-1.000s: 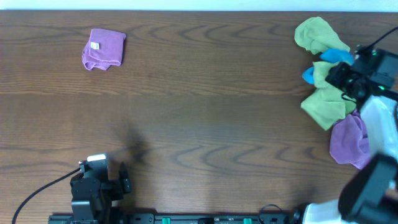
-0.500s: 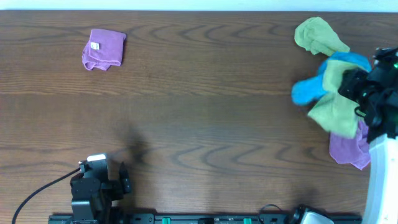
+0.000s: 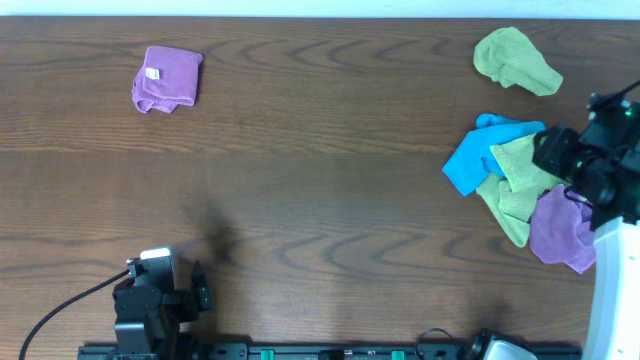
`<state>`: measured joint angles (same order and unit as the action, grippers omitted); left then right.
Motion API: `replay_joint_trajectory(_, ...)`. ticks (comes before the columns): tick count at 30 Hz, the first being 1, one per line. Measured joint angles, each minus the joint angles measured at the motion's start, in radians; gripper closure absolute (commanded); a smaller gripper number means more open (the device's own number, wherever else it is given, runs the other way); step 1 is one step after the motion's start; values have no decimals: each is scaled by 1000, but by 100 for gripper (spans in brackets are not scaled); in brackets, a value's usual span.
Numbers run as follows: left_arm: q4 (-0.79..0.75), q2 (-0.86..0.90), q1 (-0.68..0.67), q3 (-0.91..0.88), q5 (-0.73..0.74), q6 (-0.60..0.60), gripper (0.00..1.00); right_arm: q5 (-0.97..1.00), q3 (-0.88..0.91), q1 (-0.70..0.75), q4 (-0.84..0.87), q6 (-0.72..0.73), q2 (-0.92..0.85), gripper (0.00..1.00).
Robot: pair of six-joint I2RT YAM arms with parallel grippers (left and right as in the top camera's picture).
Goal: Fold the cloth
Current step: 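Reach the right gripper into the cloth pile and grasp the green cloth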
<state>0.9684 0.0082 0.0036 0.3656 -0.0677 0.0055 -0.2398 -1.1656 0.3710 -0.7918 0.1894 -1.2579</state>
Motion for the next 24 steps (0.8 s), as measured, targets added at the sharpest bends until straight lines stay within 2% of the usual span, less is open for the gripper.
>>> replay_joint_trajectory(1,0,0,0,0,0,0,5,5,-1,0,-24,2,-12,40)
replay_joint_trajectory(4,0,0,0,0,0,0,5,54,-4,0,-95,50,-80,36)
replay_joint_trajectory(7,0,0,0,0,0,0,5,87,-4,0,-73,92,-166,30)
replay_joint_trajectory(13,0,0,0,0,0,0,5,109,-5,0,-40,115,-356,29)
replay_joint_trajectory(14,1,0,0,0,0,0,5,113,-5,0,-27,115,-386,33)
replay_joint_trajectory(16,0,0,0,0,0,0,5,123,-5,0,8,114,-441,62)
replay_joint_trajectory(19,0,0,0,0,0,0,5,129,-5,0,45,118,-463,97)
replay_joint_trajectory(24,0,0,0,0,0,0,5,129,-5,0,64,121,-463,99)
